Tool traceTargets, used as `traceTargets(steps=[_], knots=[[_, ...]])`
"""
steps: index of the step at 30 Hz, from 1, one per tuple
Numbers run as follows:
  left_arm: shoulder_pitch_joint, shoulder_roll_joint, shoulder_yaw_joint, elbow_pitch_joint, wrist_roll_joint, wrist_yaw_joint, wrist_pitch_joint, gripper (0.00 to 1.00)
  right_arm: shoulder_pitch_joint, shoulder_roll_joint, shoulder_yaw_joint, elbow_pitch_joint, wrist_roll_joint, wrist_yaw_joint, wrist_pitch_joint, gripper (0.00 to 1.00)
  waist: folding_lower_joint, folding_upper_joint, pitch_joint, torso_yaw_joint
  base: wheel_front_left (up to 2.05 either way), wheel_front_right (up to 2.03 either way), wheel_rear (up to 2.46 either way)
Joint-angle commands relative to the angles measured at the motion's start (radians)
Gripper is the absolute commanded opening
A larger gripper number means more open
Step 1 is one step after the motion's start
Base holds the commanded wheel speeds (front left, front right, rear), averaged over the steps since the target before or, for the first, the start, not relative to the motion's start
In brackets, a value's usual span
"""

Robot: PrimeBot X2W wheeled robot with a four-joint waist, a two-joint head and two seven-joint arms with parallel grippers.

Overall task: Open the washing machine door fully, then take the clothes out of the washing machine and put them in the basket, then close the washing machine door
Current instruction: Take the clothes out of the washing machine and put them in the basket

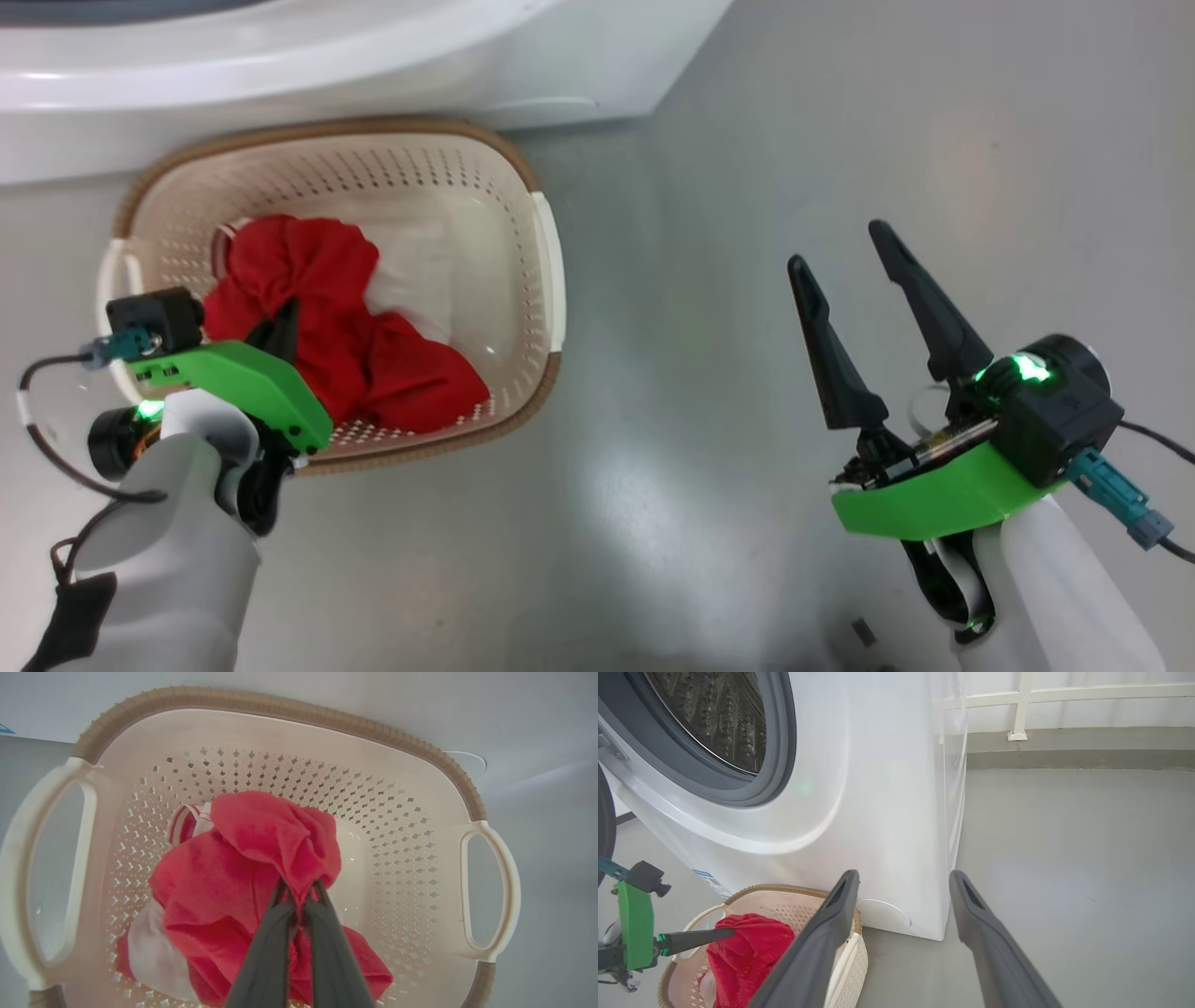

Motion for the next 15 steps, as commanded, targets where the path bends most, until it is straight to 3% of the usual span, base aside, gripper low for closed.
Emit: traceTargets(steps=[1, 13, 15], knots=[[-0.001, 0.042, 0.011, 0.002, -0.010, -0.006, 0.001, 0.00, 0.002, 0.002, 0.025, -0.029, 0.009, 0.006, -0.006, 1.00, 0.0000, 0.0000, 0.038, -0.027, 0.00, 0.00, 0.00], [-0.027, 0.051, -0.046, 0.079, -0.057, -0.006, -0.018, 0.00, -0.011, 0.002, 0.029, -0.042, 0.012, 0.006, -0.006, 1.00, 0.0000, 0.0000, 0.076, -0.049, 0.00, 0.00, 0.00], [-0.029, 0.052, -0.055, 0.082, -0.064, -0.006, -0.020, 0.14, -0.014, 0.002, 0.030, -0.040, 0.014, 0.006, -0.006, 1.00, 0.0000, 0.0000, 0.076, -0.050, 0.00, 0.00, 0.00]])
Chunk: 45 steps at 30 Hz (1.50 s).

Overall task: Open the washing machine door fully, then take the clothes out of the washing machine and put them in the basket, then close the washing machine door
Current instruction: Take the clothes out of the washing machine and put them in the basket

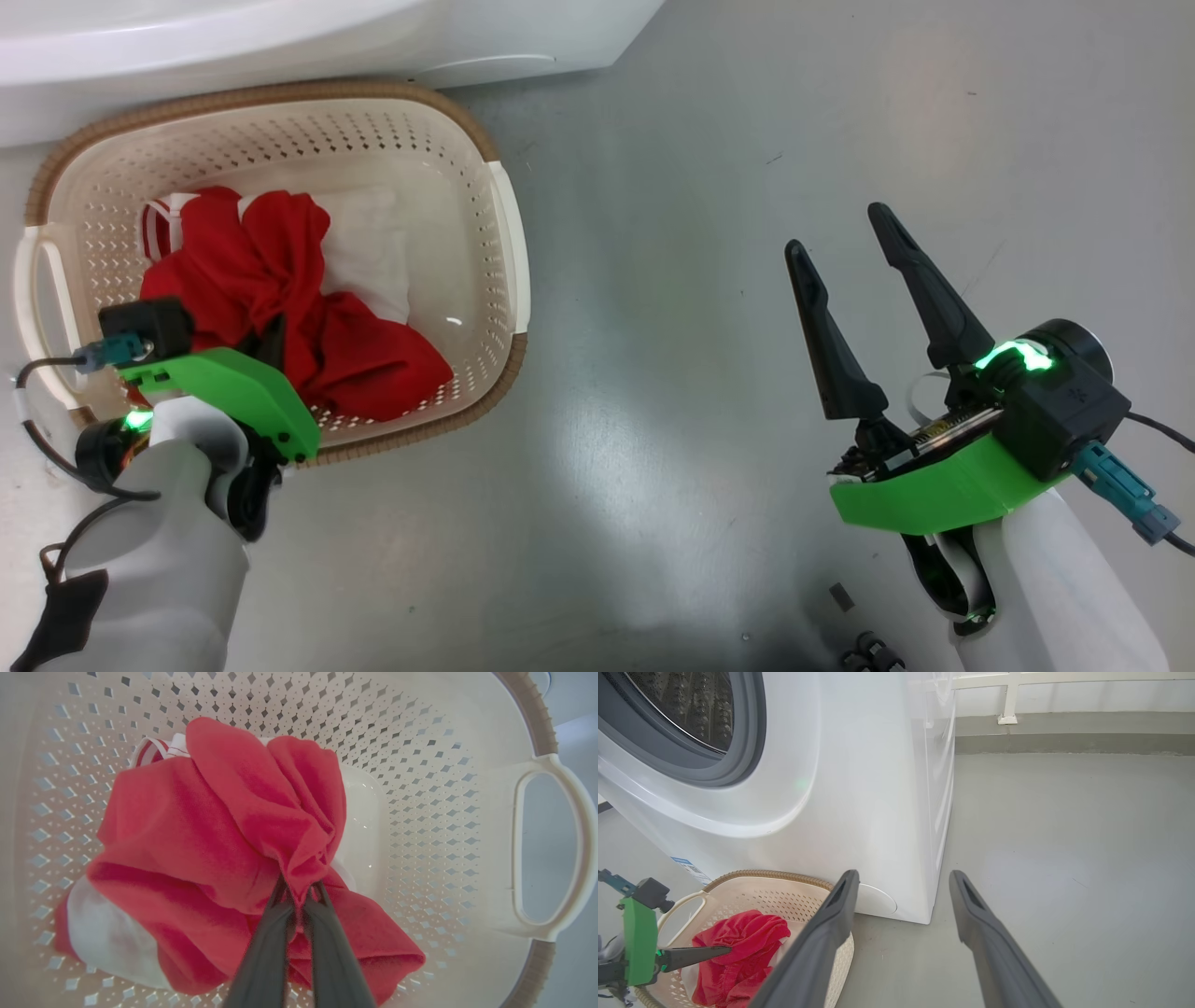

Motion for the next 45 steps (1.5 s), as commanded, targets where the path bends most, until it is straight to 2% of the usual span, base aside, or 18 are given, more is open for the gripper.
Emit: traceTargets(steps=[1, 3, 5, 6, 12, 17, 22, 26, 40, 45], knots=[[0.002, 0.039, 0.011, -0.001, -0.012, -0.006, -0.013, 0.38, 0.004, 0.002, 0.026, -0.022, 0.015, 0.006, -0.006, 1.00, 0.0000, 0.0000, -0.001, 0.000, 0.00, 0.00, 0.00], [0.001, 0.041, 0.000, 0.002, -0.016, -0.006, -0.015, 0.48, 0.000, 0.002, 0.027, -0.018, 0.018, 0.006, -0.006, 1.00, 0.0000, 0.0000, -0.005, -0.001, 0.00, 0.00, 0.00], [0.002, 0.041, -0.013, 0.000, -0.019, -0.006, -0.020, 0.96, -0.001, 0.002, 0.027, -0.016, 0.021, 0.006, -0.006, 1.00, 0.0000, 0.0000, -0.015, -0.001, 0.00, 0.00, 0.00], [0.003, 0.041, -0.020, -0.004, -0.021, -0.006, -0.026, 1.00, -0.001, 0.002, 0.026, -0.014, 0.023, 0.006, -0.006, 1.00, 0.0000, 0.0000, -0.021, 0.000, 0.00, 0.00, 0.00], [0.041, 0.040, -0.062, -0.058, -0.043, -0.006, -0.070, 1.00, -0.002, 0.002, 0.025, -0.004, 0.032, 0.006, -0.006, 1.00, 0.0000, 0.0000, -0.075, 0.007, 0.00, 0.00, 0.00], [0.076, 0.049, -0.058, -0.115, -0.044, -0.006, -0.097, 1.00, 0.009, 0.002, 0.018, 0.015, 0.031, 0.006, -0.006, 1.00, 0.0000, 0.0000, -0.139, 0.025, 0.00, 0.00, 0.00], [0.128, 0.066, 0.010, -0.228, 0.009, 0.003, -0.098, 1.00, 0.019, 0.002, 0.008, 0.038, 0.022, 0.006, -0.006, 1.00, 0.0000, 0.0000, -0.199, 0.043, 0.00, 0.00, 0.00], [0.215, 0.062, 0.074, -0.383, 0.122, 0.011, -0.098, 1.00, 0.033, 0.002, -0.012, 0.059, 0.000, 0.006, -0.006, 1.00, 0.0000, 0.0000, -0.267, 0.061, 0.00, 0.00, 0.00], [0.493, -0.031, 0.362, -0.814, 0.364, 0.012, -0.098, 1.00, 0.078, 0.002, -0.041, 0.107, -0.039, 0.006, -0.006, 1.00, 0.0000, 0.0000, -0.465, 0.102, 0.00, 0.00, 0.00], [0.573, -0.055, 0.396, -0.880, 0.394, 0.004, -0.098, 1.00, 0.100, 0.002, -0.062, 0.118, -0.032, 0.006, -0.006, 1.00, 0.0000, 0.0000, -0.531, 0.100, 0.00, 0.00, 0.00]])
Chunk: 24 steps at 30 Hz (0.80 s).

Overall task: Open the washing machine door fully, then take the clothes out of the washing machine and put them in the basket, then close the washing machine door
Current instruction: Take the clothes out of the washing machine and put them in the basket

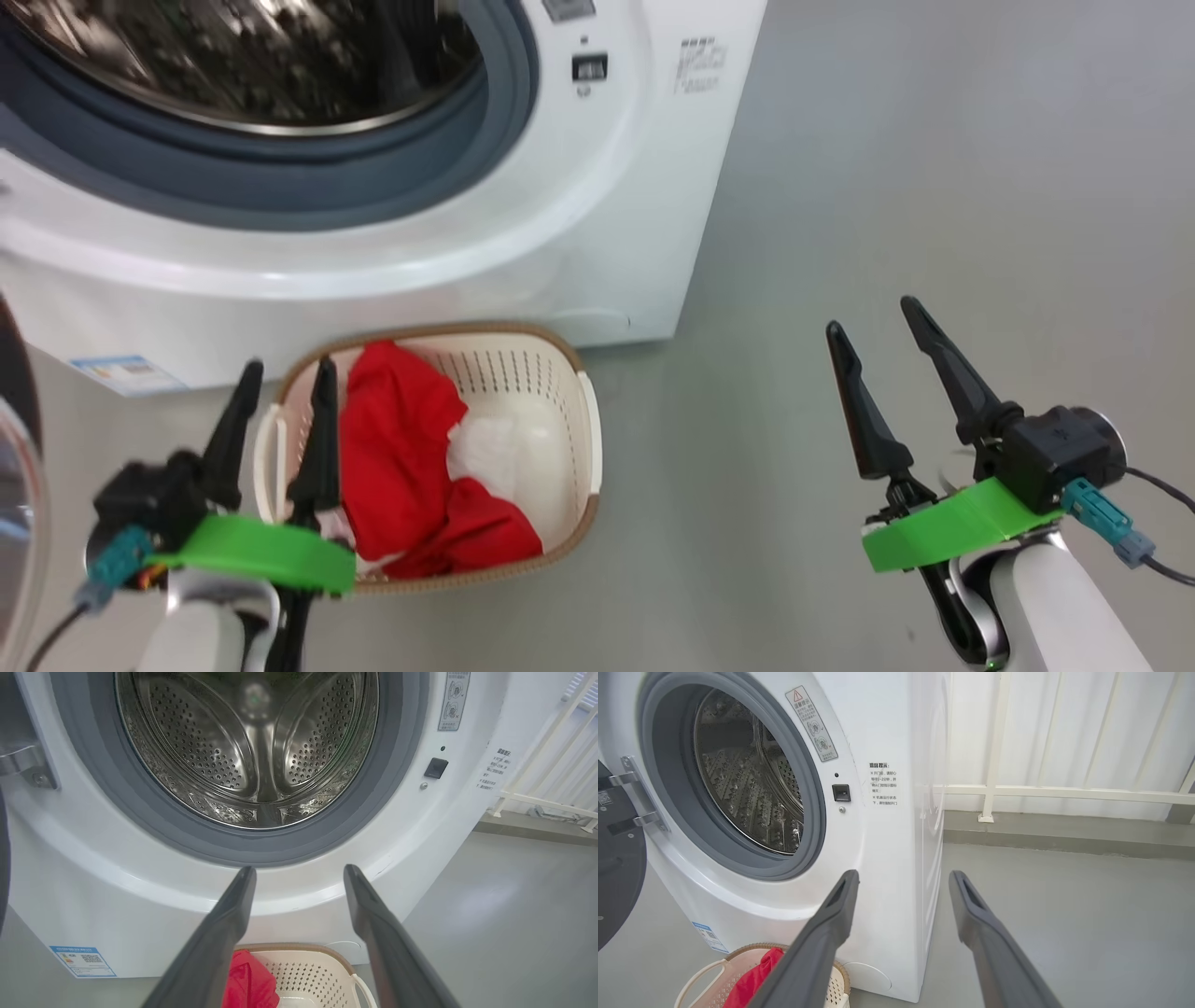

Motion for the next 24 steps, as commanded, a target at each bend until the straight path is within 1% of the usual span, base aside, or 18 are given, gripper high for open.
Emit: traceTargets(steps=[1, 9, 10, 19, 24], knots=[[0.030, 0.015, 0.043, -0.041, 0.011, -0.007, -0.009, 1.00, 0.015, 0.002, 0.011, -0.019, -0.002, 0.006, -0.006, 1.00, 0.0000, -0.0001, -0.072, 0.008, 0.00, 0.00, 0.00], [0.145, 0.001, 0.076, -0.132, 0.007, -0.013, -0.009, 1.00, 0.065, 0.002, -0.029, -0.032, -0.003, 0.006, -0.006, 1.00, 0.0000, -0.0001, -0.177, 0.002, 0.00, 0.00, 0.00], [0.169, 0.002, 0.079, -0.163, 0.006, -0.013, -0.009, 1.00, 0.080, 0.002, -0.034, -0.028, -0.016, 0.006, -0.006, 1.00, 0.0000, -0.0001, -0.198, 0.000, 0.00, 0.00, 0.00], [0.284, 0.014, 0.078, -0.274, 0.043, -0.015, -0.009, 1.00, 0.167, 0.002, -0.089, -0.039, -0.041, 0.006, -0.006, 1.00, 0.0000, -0.0001, -0.283, -0.003, 0.00, 0.00, 0.00], [0.333, 0.012, 0.086, -0.318, 0.061, -0.015, -0.009, 1.00, 0.203, 0.002, -0.111, -0.061, -0.039, 0.006, -0.006, 1.00, 0.0000, -0.0001, -0.305, -0.005, 0.00, 0.00, 0.00]])
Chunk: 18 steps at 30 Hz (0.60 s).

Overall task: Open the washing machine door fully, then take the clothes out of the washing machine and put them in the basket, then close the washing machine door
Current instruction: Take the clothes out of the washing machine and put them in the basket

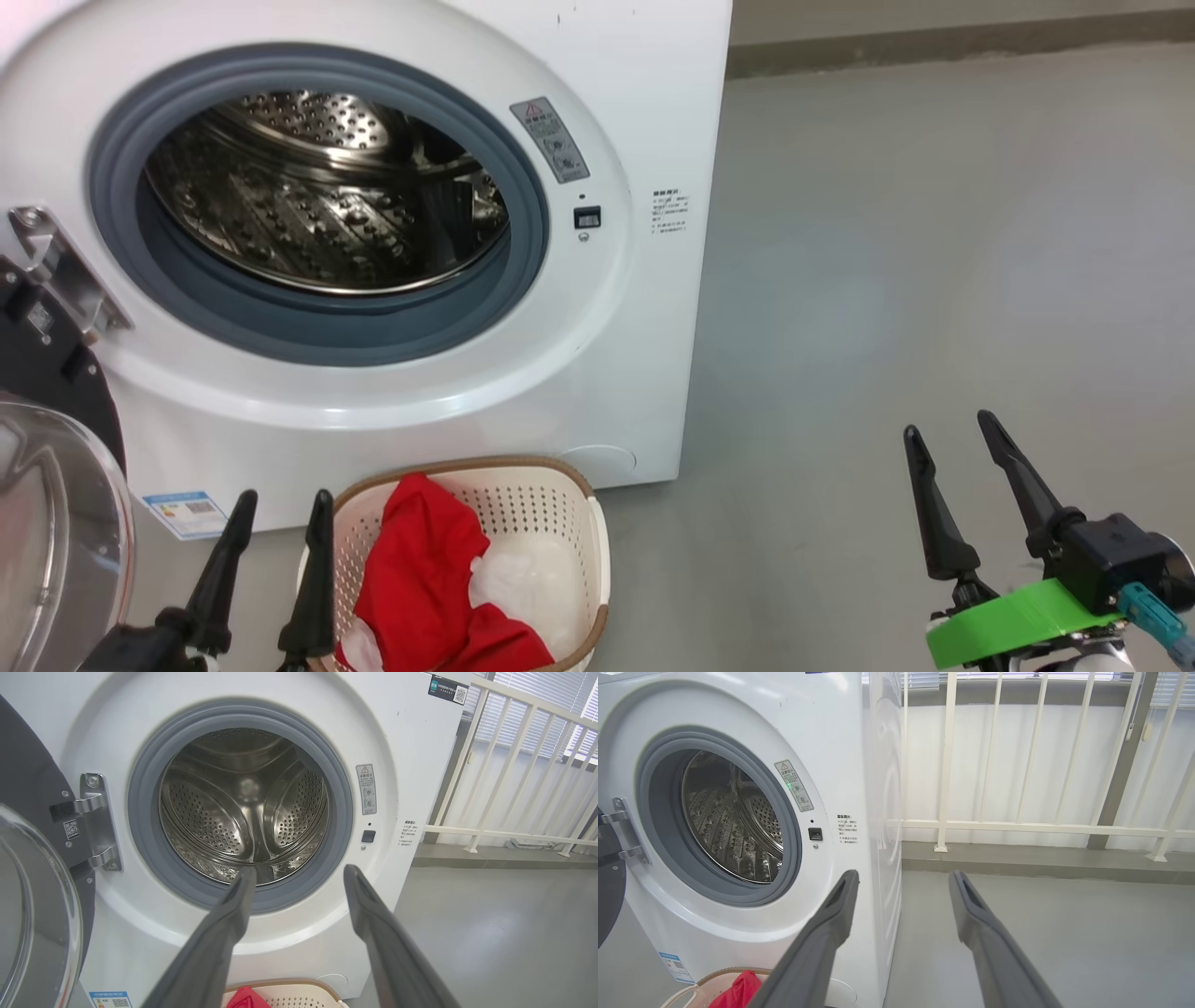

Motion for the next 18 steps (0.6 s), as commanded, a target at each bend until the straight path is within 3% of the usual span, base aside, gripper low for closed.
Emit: traceTargets(steps=[1, 18], knots=[[-0.010, 0.019, 0.038, -0.033, 0.016, -0.006, -0.009, 1.00, -0.010, -0.004, 0.014, -0.030, -0.003, 0.006, -0.006, 1.00, 0.0000, 0.0000, -0.021, -0.002, 0.00, 0.00, 0.00], [0.084, 0.037, 0.047, -0.058, 0.046, 0.003, -0.009, 1.00, 0.064, -0.004, -0.021, -0.068, 0.008, 0.006, -0.006, 1.00, 0.0000, 0.0000, -0.069, -0.003, 0.00, 0.00, 0.00]])
